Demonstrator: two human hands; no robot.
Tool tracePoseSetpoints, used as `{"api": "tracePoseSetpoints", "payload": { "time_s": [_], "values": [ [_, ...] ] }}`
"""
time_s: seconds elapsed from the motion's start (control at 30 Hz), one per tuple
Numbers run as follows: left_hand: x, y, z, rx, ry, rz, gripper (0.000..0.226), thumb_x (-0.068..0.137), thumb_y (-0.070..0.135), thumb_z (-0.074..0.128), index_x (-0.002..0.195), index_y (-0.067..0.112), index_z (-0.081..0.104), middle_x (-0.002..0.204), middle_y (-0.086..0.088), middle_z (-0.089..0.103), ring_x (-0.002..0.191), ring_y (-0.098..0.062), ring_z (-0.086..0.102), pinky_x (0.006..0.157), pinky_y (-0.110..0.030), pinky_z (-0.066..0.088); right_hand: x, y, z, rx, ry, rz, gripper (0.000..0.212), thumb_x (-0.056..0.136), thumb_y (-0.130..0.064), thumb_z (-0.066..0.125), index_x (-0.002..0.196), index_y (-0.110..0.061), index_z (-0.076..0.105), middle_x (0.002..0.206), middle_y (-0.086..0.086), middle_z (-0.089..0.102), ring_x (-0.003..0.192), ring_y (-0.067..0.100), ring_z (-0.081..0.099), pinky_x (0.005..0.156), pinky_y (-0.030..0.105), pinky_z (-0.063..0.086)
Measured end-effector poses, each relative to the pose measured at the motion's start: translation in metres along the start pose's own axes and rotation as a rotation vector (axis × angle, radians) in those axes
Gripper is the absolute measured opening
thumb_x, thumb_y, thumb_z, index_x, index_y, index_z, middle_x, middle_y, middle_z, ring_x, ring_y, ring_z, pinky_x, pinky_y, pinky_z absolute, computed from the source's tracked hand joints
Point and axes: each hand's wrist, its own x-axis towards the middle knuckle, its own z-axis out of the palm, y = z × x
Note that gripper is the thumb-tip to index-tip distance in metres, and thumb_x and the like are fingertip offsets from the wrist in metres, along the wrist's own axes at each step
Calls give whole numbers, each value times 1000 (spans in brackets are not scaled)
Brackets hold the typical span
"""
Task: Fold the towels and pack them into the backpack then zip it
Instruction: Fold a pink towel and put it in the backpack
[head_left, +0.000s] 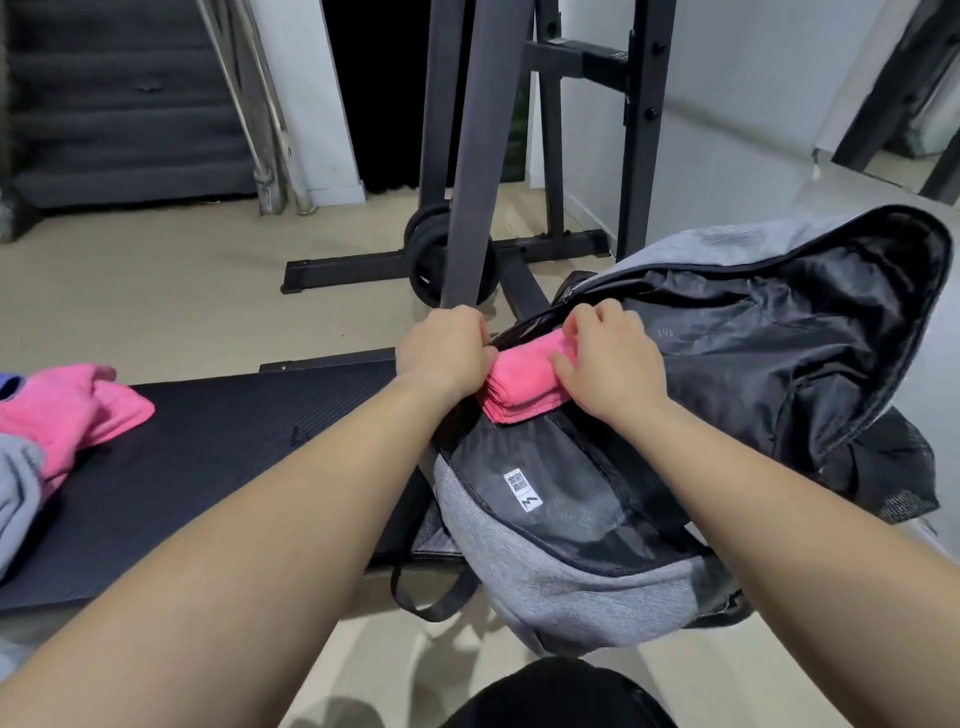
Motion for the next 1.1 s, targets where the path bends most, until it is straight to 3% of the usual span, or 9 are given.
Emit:
{"api": "tracePoseSetpoints", "payload": {
  "time_s": [0.07,0.13,0.27,0.4,0.63,0.8,0.87,0.97,1.1],
  "values": [
    [0,-1,0,-53,20,-33,11,87,27,64,96,29,70,106,-7,70,101,-35,64,81,-39,54,-8,-6,-3,12,-98,-17,50,87,-62,55,116,-22,57,121,7,47,115,34,46,90,45,47],
    [1,-2,-1,-88,47,-40,11,88,27,63,95,31,71,105,-6,71,101,-34,64,80,-38,54,-12,-8,-1,41,-260,27,74,76,-79,53,127,-25,53,129,7,46,120,36,46,96,46,45],
    [5,-4,-7,-122,80,-36,9,89,27,64,88,33,71,101,-1,72,99,-30,65,78,-35,52,-14,-12,13,139,-339,43,96,76,-80,55,142,-13,37,144,17,42,127,40,48,101,45,42],
    [6,-6,-11,-162,87,-44,9,87,28,67,82,35,70,97,1,73,99,-29,65,81,-38,55,-18,-18,25,161,-413,30,119,70,-88,50,148,-2,22,155,21,27,141,46,23,112,55,33],
    [6,-4,-10,-150,69,-20,9,85,28,68,80,34,72,95,2,74,98,-28,65,79,-36,55,-11,-19,32,139,-409,4,109,86,-69,57,154,-1,5,162,25,-5,148,51,-3,120,57,17],
    [5,-3,-10,-71,36,-12,18,90,25,62,101,34,73,109,0,72,106,-30,64,76,-33,49,13,-18,37,80,-450,-8,113,87,-73,48,155,1,-3,161,31,-9,148,52,-8,122,57,9],
    [7,-4,-7,-75,-33,1,23,89,30,62,111,32,68,114,0,70,110,-29,63,84,-36,52,10,-19,35,53,-481,-15,115,87,-77,45,157,-3,-8,162,27,-15,148,51,-12,123,55,7],
    [9,-3,0,-100,-167,9,56,84,45,69,135,29,53,126,-2,64,117,-28,59,96,-42,50,3,-14,32,10,-519,-51,119,82,-84,40,157,-11,-15,164,17,-22,149,44,-20,123,51,2],
    [12,-2,7,-63,-179,27,59,84,46,72,138,35,51,125,-2,64,116,-28,60,95,-44,51,5,-3,34,6,-563,-72,113,81,-85,40,157,-24,-17,164,5,-24,151,33,-21,125,48,0]
  ]
}}
